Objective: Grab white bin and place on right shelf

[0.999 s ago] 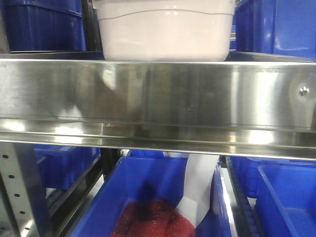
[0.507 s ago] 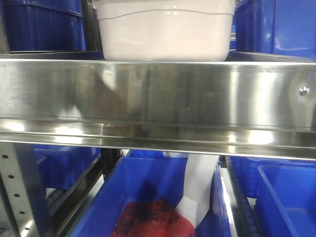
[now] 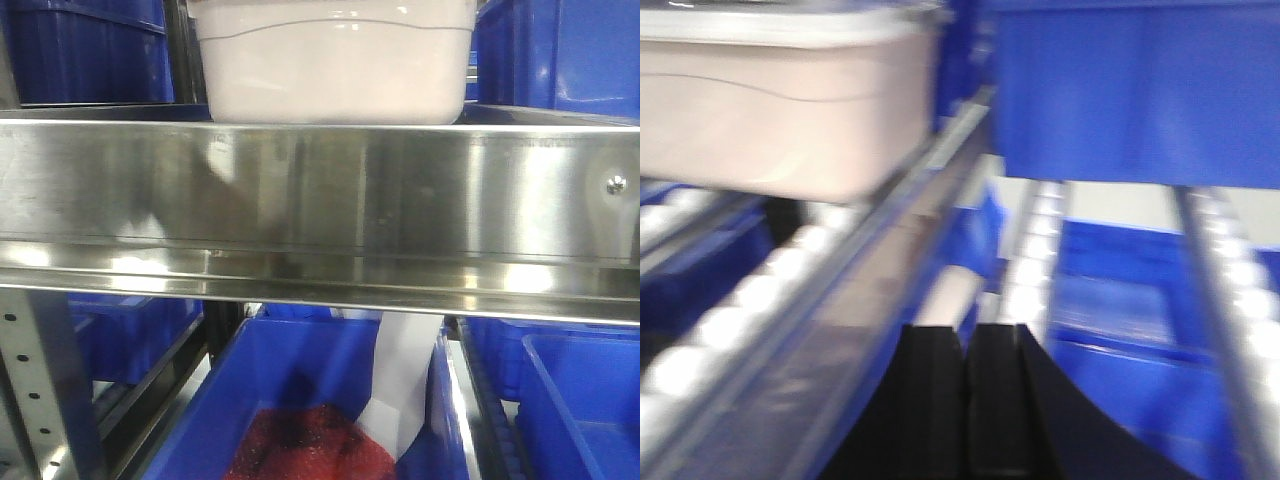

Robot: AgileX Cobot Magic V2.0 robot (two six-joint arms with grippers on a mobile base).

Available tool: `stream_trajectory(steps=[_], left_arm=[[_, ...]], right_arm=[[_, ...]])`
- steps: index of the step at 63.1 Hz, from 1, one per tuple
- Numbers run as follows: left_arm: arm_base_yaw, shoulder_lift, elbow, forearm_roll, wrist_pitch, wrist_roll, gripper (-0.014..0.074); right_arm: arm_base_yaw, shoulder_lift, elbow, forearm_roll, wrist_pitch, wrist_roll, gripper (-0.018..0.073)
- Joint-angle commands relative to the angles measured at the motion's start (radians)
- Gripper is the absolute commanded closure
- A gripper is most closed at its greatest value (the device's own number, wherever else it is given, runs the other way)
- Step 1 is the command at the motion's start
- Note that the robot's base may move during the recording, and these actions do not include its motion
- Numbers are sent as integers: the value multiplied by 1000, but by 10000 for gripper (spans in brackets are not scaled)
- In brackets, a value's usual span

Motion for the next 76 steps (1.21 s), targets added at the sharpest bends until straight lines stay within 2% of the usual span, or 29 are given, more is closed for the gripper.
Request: stream_trajectory(steps=[1,4,8,14,76], left_arm=[[-7,6,-28,-15,-77,-10,715],[-7,6,-28,-15,-77,-10,715],[-7,6,-28,-15,-77,-10,715],[-7,6,-28,-15,-75,-10,715],[-7,6,-28,-15,-75,-10,715]], right_arm=[[-3,-11,-38,-229,-112,204,484],[-3,-26,-30,-288,-140,258,484],[-3,-46,-13,-314,-186,279,484],[-3,-69,15,-314,-233,279,484],[-3,-83,25,-314,-212,279,484]])
